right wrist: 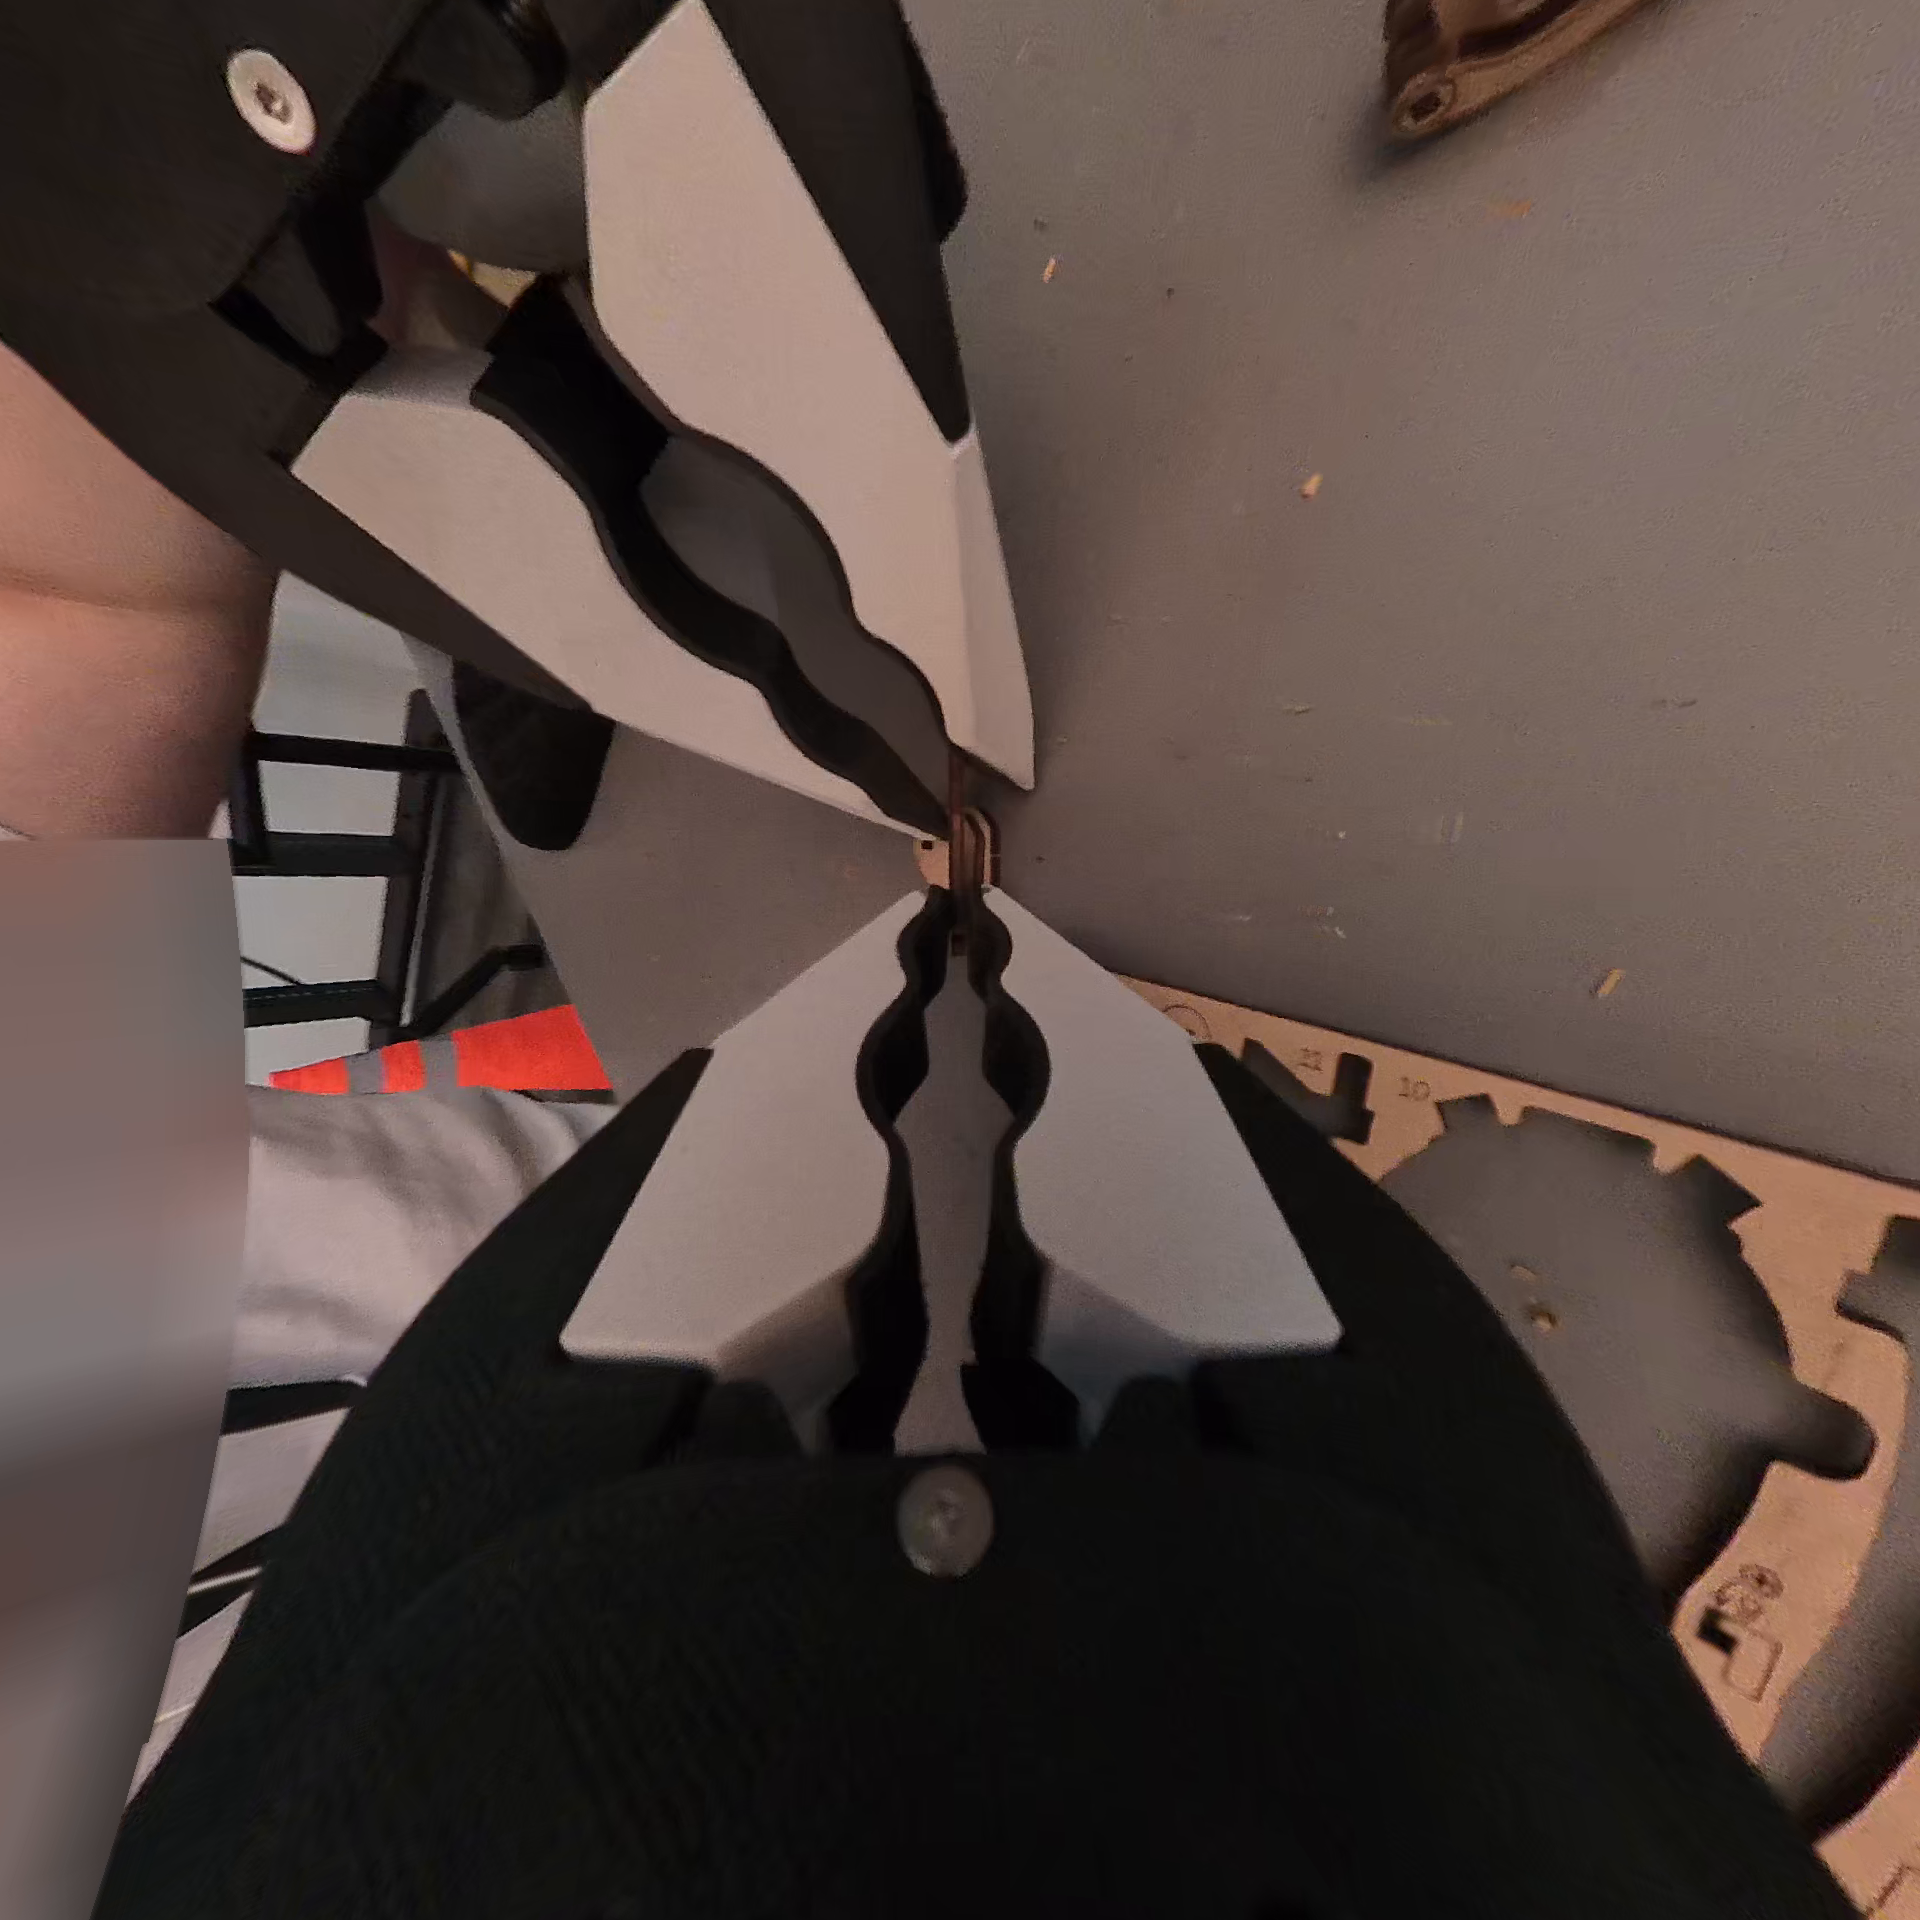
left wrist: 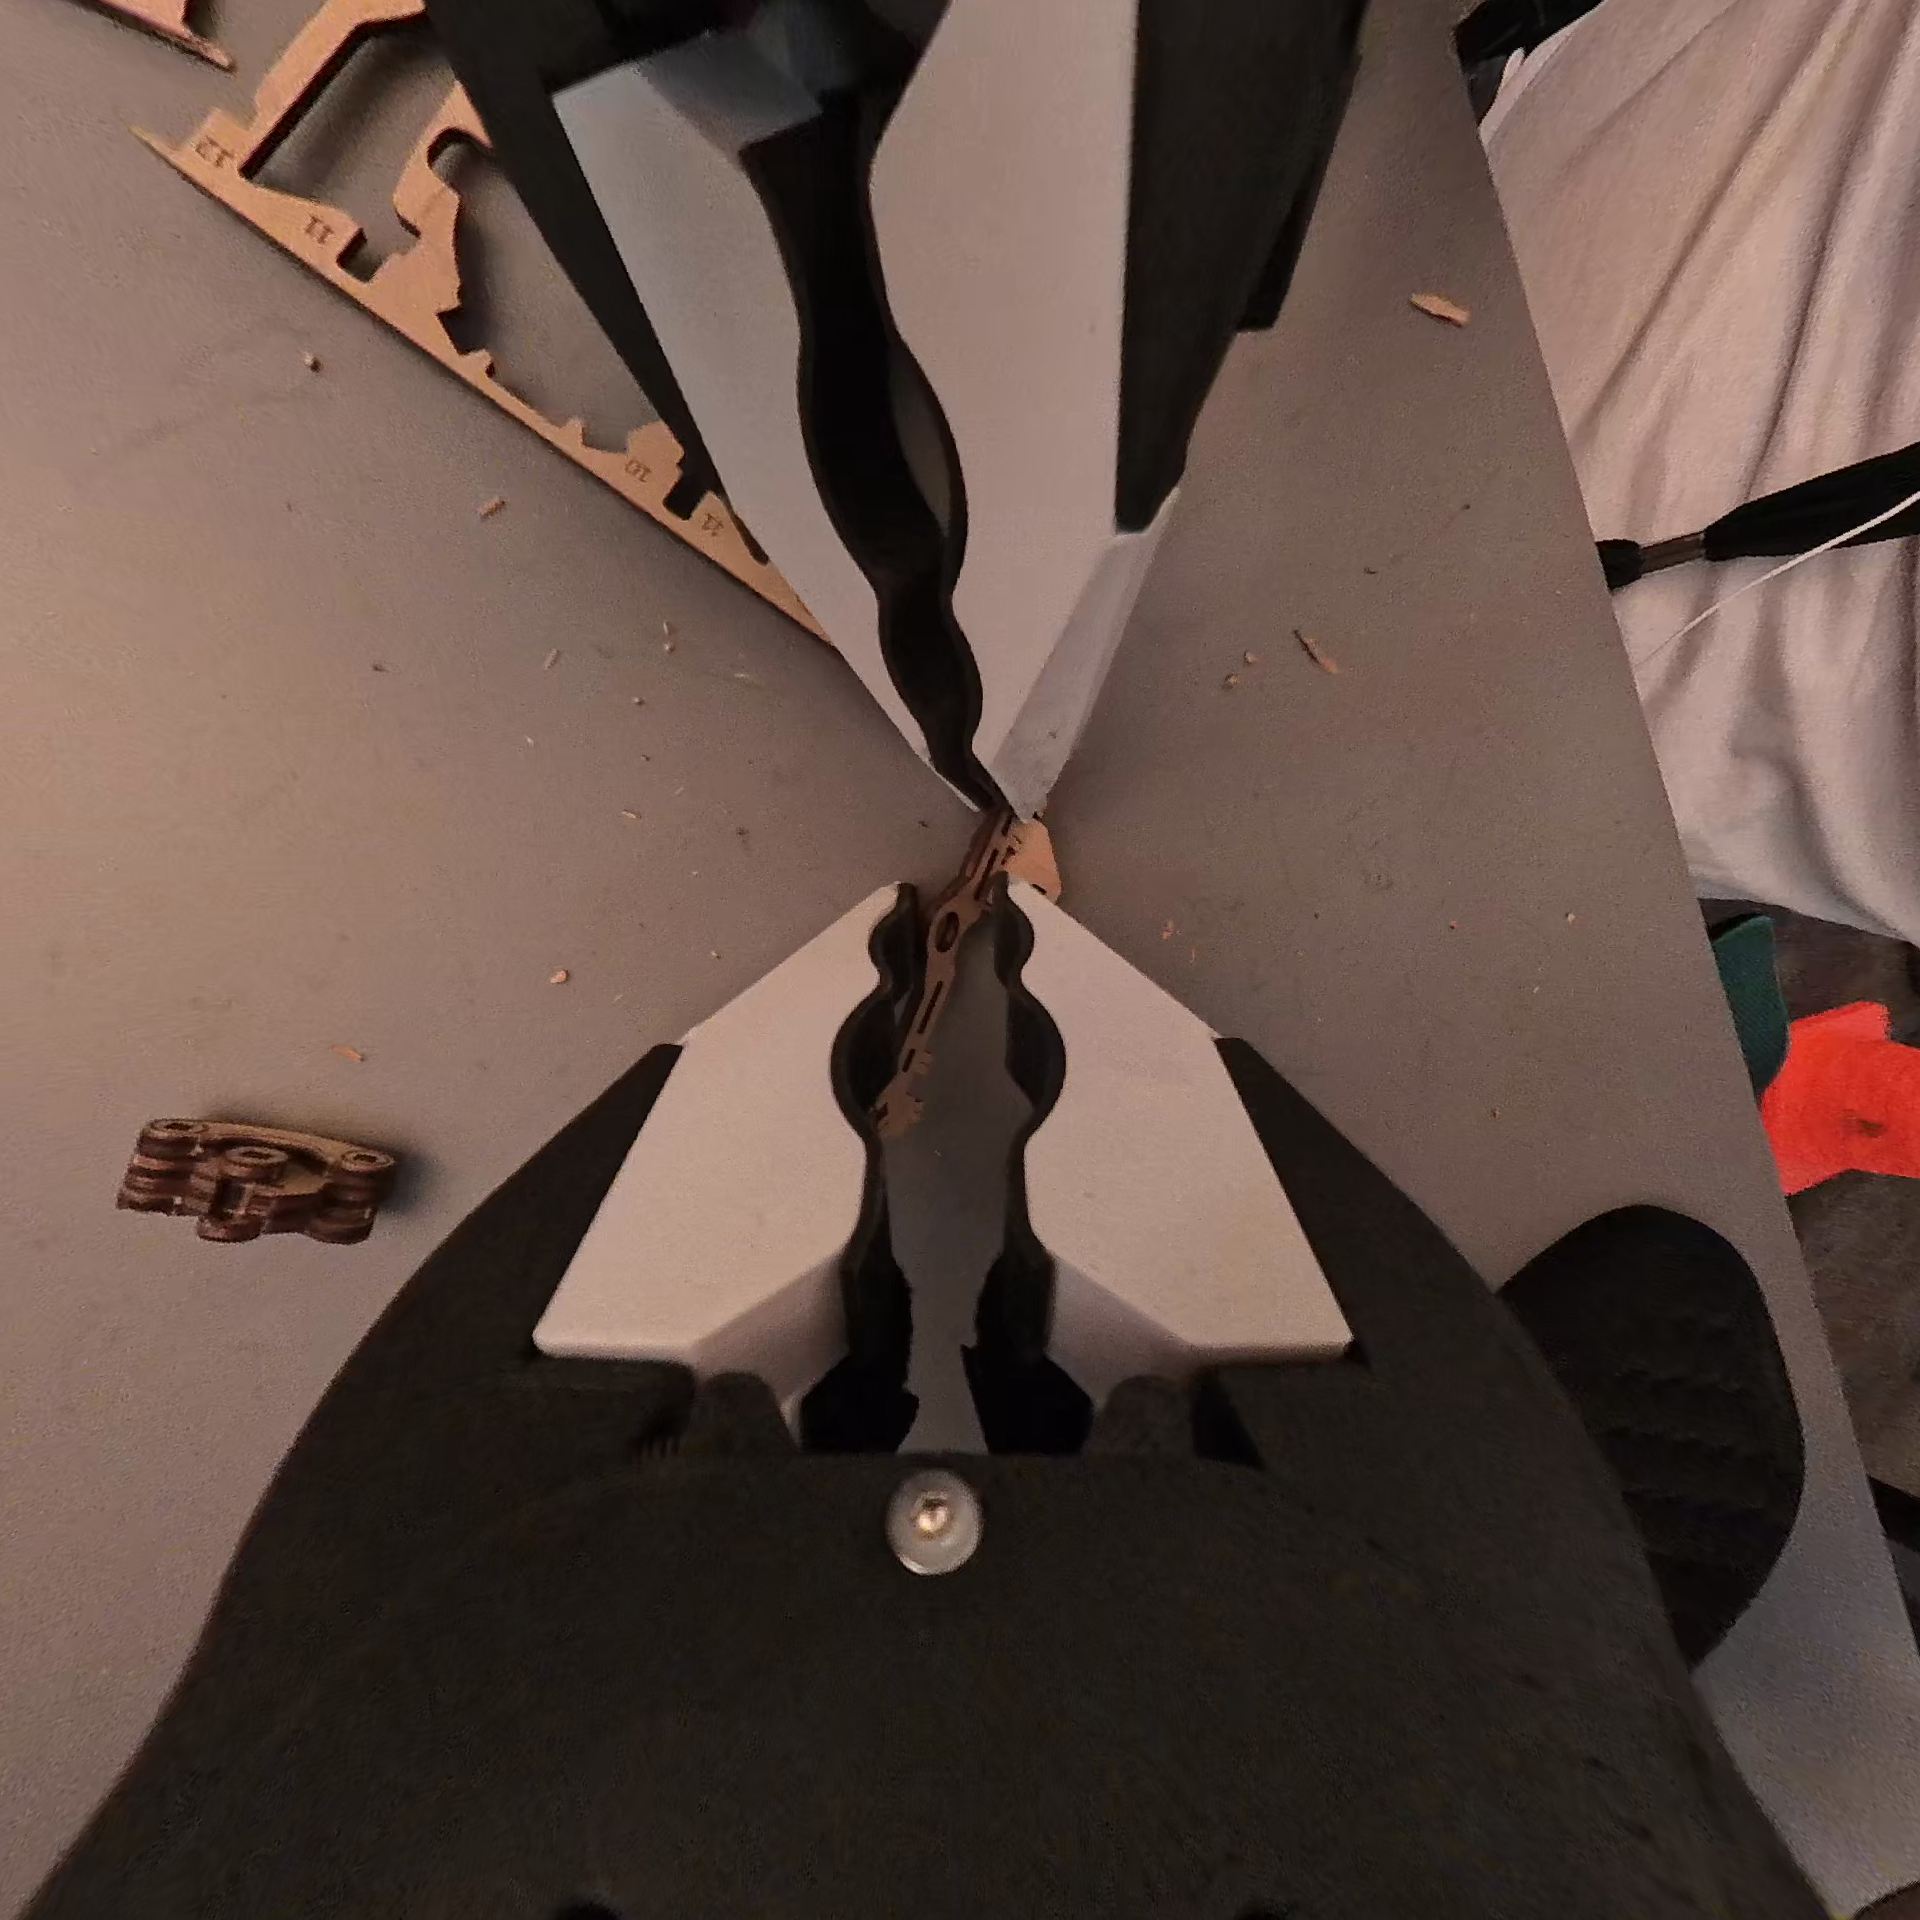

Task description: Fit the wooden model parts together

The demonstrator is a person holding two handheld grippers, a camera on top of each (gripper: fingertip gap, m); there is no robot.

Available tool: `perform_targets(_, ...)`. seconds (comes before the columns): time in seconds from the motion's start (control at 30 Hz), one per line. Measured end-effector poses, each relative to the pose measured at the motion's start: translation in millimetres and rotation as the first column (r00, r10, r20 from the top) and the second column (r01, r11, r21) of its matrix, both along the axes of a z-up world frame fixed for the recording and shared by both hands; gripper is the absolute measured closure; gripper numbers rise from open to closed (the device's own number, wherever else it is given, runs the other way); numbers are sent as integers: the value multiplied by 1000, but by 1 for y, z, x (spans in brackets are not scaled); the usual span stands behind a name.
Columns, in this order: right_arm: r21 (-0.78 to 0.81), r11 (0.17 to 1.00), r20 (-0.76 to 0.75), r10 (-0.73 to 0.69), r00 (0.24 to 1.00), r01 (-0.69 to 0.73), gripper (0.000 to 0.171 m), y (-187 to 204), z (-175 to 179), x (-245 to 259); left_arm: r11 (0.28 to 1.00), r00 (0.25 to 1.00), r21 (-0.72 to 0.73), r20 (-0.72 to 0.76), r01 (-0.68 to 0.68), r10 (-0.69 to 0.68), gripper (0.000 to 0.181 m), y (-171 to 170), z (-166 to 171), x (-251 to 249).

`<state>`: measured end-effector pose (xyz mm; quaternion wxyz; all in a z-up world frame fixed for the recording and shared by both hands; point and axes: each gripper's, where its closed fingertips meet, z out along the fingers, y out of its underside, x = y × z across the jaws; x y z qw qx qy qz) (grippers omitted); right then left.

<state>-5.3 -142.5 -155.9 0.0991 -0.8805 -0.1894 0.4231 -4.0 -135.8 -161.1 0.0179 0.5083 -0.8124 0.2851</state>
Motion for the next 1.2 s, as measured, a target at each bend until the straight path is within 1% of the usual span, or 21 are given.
perform_targets(0.13,50,999,90,8,996,-13,170,0,0,0,999,999,35,42,5,-6,170,0,0,0)
perform_targets(0.27,57,998,155,17,988,-26,169,-1,-1,0,998,997,66,73,1,-6,170,0,1,-1)
perform_targets(0.4,60,998,191,10,981,-22,169,-2,-2,0,997,994,76,111,-8,-1,164,-3,5,4)
perform_targets(0.5,64,998,218,12,976,-27,170,-1,-2,-1,995,994,98,109,7,-18,168,-3,3,3)
perform_targets(0.63,69,997,259,18,966,-38,170,-1,-2,-1,994,992,108,123,22,-35,169,-3,2,2)
perform_targets(0.83,116,991,329,28,944,-70,169,0,-1,-1,990,976,138,208,30,-58,172,-3,2,0)
perform_targets(0.9,130,988,343,31,939,-81,169,0,-2,-2,988,974,150,219,33,-66,173,-3,2,-1)
perform_targets(0.97,131,989,333,26,943,-74,165,2,-1,-3,988,976,145,206,48,-78,180,-6,1,-4)
perform_targets(1.07,124,989,320,33,947,-76,167,2,-2,-4,986,976,161,201,48,-81,180,-6,1,-3)
perform_targets(1.2,161,981,342,47,939,-108,168,4,-2,-2,988,979,151,191,37,-66,178,-5,1,-2)
